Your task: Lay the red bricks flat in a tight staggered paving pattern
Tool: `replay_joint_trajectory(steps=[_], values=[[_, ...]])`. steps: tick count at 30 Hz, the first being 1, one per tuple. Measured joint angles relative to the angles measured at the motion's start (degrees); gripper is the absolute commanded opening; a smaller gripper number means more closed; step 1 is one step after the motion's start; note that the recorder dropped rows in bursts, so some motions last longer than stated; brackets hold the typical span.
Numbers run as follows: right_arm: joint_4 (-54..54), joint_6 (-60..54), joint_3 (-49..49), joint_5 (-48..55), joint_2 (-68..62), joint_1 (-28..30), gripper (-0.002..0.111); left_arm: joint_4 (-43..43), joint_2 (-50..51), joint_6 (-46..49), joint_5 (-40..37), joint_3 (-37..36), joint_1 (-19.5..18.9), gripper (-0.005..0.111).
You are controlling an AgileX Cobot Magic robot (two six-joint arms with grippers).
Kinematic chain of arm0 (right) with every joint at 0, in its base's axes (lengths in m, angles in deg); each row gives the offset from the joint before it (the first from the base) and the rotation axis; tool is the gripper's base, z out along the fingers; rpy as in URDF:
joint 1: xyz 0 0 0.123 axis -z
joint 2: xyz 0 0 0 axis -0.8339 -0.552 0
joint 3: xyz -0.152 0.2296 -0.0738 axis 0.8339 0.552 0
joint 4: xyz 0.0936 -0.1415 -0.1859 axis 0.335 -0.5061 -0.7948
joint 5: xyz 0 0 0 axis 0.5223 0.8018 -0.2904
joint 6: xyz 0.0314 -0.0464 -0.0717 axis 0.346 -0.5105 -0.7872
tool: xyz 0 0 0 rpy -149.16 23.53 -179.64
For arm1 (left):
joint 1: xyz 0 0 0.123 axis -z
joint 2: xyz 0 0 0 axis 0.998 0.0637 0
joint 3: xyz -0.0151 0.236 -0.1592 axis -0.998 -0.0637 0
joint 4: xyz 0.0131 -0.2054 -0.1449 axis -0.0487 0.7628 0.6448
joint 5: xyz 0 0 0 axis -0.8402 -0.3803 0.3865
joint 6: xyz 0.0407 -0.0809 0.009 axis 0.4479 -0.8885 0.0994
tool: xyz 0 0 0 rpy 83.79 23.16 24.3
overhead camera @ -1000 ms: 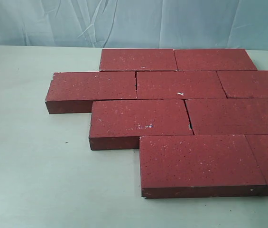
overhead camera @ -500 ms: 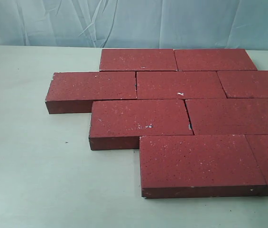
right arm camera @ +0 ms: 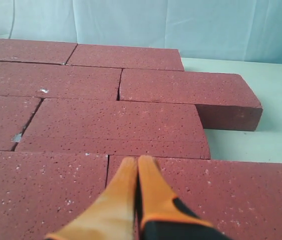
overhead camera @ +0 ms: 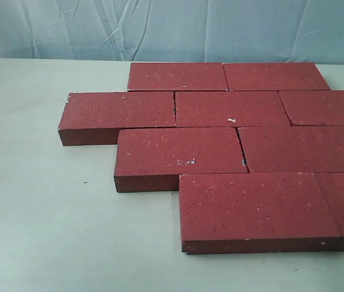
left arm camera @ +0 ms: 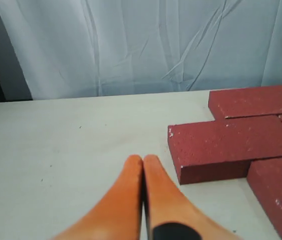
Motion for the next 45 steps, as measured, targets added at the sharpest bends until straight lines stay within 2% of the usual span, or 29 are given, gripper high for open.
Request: replay_joint_trajectory(steps=[5,11,20,25,35,45], values=[[0.0,0.0,0.0,0.0,0.0,0.0,-0.001,-4.1,-8.1,0.0,0.7,-8.4,0.0,0.000],[0.0,0.0,0.0,0.0,0.0,0.0,-0.001,-6.6,-16.6,0.0,5.1,-17.1,0.0,0.000],[0.3,0.0,0.0,-0.1,0.0,0.0,-0.001,-7.1,-17.2,0.0,6.4,-24.5,0.0,0.000],[0.3,0.0,0.0,-0.1,0.0,0.0,-0.001,-7.6,-17.2,-0.9,7.9,-24.8,0.0,0.000],[0.3,0.0,0.0,-0.1,0.0,0.0,-0.001,-9.6,-17.2,-9.7,8.2,-24.8,0.0,0.000],[0.3,0.0,0.0,-0.1,0.0,0.0,-0.001,-9.9,-17.2,-10.5,8.2,-24.8,0.0,0.000]])
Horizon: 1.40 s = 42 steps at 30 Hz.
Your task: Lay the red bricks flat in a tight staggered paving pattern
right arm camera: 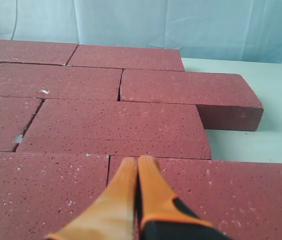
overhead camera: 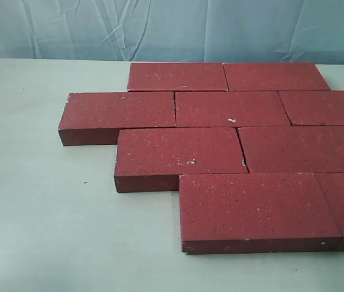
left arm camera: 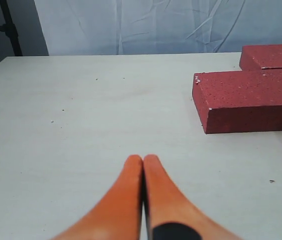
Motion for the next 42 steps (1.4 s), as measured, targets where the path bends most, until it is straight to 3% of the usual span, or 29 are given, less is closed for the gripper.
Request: replay_joint_trajectory(steps=[42], values=[[1.3,0.1,0.0,0.0,0.0,0.0,-0.001,-0.1,0.0,0.0,0.5,0.0,0.0,0.000]])
